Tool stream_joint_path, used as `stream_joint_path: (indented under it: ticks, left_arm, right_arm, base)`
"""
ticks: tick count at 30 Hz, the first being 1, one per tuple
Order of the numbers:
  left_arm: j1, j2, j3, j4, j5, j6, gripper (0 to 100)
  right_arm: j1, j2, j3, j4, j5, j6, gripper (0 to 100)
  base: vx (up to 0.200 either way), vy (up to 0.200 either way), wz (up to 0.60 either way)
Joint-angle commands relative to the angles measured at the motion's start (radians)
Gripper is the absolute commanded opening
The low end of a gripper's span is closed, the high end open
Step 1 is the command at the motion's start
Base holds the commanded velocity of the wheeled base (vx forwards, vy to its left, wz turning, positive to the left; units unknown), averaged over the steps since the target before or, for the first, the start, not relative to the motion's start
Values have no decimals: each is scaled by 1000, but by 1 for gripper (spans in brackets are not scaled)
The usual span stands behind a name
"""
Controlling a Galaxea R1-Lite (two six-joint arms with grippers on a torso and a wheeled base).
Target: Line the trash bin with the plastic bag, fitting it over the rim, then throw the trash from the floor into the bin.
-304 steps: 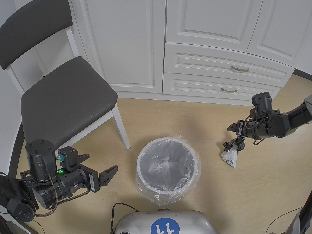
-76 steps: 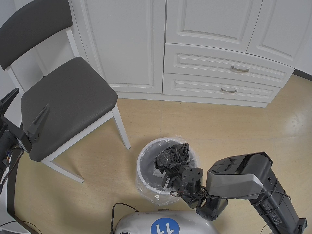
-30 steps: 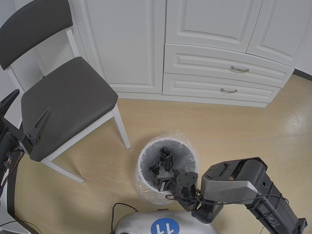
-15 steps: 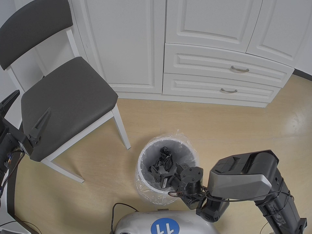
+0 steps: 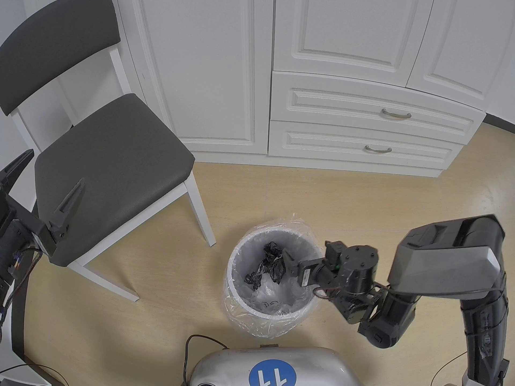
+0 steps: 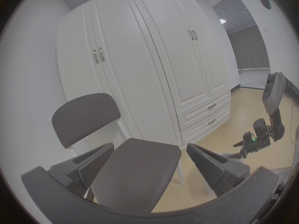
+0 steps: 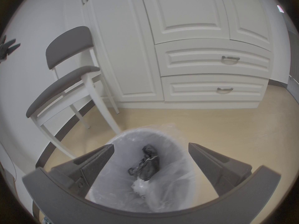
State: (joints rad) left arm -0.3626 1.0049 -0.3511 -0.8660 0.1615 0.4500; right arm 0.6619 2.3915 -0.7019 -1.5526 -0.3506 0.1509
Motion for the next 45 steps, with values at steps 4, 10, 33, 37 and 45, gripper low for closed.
stream_joint_path:
  ticks: [4, 10, 33, 37, 45]
  left_arm:
    - [4, 24, 6, 56, 7, -30, 100]
    - [5, 26, 9, 130, 10, -125, 100]
    - [174, -169, 118, 209, 62, -237, 100]
    - [174, -226, 118, 269, 61, -237, 100]
    - [172, -402, 86, 427, 61, -237, 100]
  right_arm:
    - [-146, -236, 144, -18, 4, -62, 100]
    - [-203, -314, 236, -18, 4, -148, 100]
    - [-349, -799, 516, 279, 2, -139, 100]
    - [-369, -914, 567, 350, 1, -137, 100]
    - [-429, -1364, 568, 784, -2, -137, 100]
  base:
    - [0, 0, 0]
    - [0, 0, 0]
    - [0, 0, 0]
    - [0, 0, 0]
    - [0, 0, 0]
